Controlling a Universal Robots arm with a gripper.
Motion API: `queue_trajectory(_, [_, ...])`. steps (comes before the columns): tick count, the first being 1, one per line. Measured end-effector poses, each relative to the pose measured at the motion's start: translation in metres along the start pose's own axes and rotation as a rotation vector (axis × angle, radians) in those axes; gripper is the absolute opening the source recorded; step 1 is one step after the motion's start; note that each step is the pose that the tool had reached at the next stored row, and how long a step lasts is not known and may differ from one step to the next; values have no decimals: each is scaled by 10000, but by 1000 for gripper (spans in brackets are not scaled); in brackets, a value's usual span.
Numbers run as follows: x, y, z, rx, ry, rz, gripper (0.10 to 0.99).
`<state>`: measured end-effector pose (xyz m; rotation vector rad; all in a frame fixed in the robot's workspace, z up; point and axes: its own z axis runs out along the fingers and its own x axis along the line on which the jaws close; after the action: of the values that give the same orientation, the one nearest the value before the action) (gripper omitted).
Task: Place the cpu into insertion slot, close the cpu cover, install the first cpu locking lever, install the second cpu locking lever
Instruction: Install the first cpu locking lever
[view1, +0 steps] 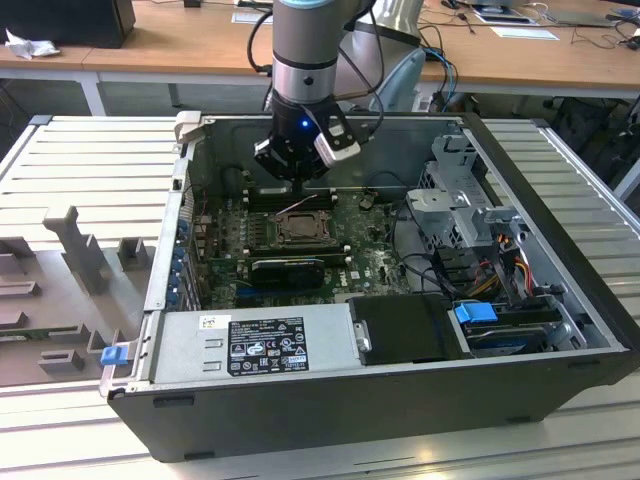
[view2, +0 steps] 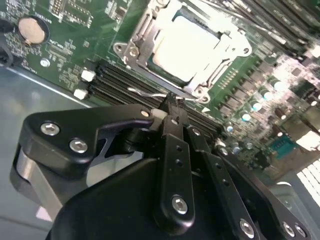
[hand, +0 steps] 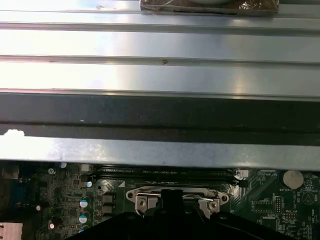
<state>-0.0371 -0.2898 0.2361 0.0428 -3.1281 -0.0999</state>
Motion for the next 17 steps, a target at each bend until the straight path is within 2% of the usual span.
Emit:
queue_trajectory(5, [-1, 26, 29, -4, -67, -328, 106])
queue_trajectory(7, [-3, 31, 44, -42, -79, -350, 106])
queue_trajectory(14, [-15, 45, 99, -45, -104, -365, 106])
queue_trajectory(17, [-60, 75, 121, -47, -104, -362, 106])
